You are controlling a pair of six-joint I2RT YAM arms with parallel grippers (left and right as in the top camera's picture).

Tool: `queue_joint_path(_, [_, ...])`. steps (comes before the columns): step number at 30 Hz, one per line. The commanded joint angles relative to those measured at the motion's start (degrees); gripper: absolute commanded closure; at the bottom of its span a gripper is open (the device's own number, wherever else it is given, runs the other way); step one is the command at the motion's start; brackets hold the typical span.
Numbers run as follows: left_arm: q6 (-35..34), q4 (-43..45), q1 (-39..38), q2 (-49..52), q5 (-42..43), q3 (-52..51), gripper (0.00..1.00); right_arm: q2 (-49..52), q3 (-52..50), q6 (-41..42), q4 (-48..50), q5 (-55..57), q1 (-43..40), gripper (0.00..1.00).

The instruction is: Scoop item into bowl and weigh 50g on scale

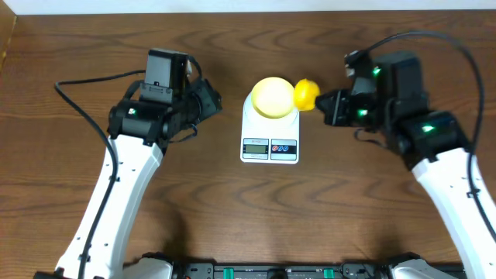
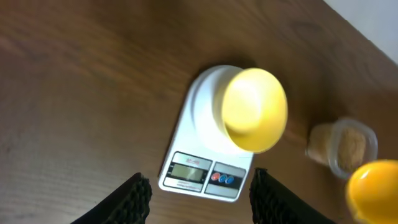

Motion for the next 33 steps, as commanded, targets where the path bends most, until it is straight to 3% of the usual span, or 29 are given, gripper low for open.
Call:
queue_joint_path(1, [11.1, 0.3, 0.2, -3.1, 5.2, -0.1, 0.46, 0.0, 6.0, -6.7, -4.8, 1.5, -2.8, 0.99])
queue_joint_path(8, [18.9, -5.1, 0.0, -3.5, 6.6, -0.1, 0.46, -0.1, 8.8, -8.5, -7.5, 1.5, -6.4, 0.99])
queue_joint_path(11, [22.2, -7.3, -1.2, -3.5, 6.6, -0.1, 0.31, -0.1, 8.8, -10.3, -8.5, 1.5, -7.3, 0.99])
queue_joint_path(15, [22.9, -8.5, -3.7, -3.5, 6.5, -0.1, 0.26, -0.1, 8.8, -11.3, -9.7, 1.8, -7.3, 0.99])
queue_joint_path(16, [23.5, -8.6, -4.5, -3.5, 6.5, -0.1, 0.18, -0.1, 8.8, -11.3, -9.7, 2.0, -7.3, 0.99])
queue_joint_path(20, [24.5, -8.7, -7.8, -3.5, 4.6, -0.1, 0.14, -0.1, 8.8, -13.5, -8.9, 2.6, -7.6, 0.99])
queue_joint_path(21, [24.9, -8.9, -8.9, -3.5, 3.0, -0.1, 0.01, -0.1, 8.8, -13.9, -8.7, 2.6, -7.8, 0.99])
queue_joint_path(33, [26.9, -9.9, -18.2, -3.5, 0.1, -1.3, 0.00, -0.2, 8.9, -14.7, -11.0, 2.2, -9.8, 0.99])
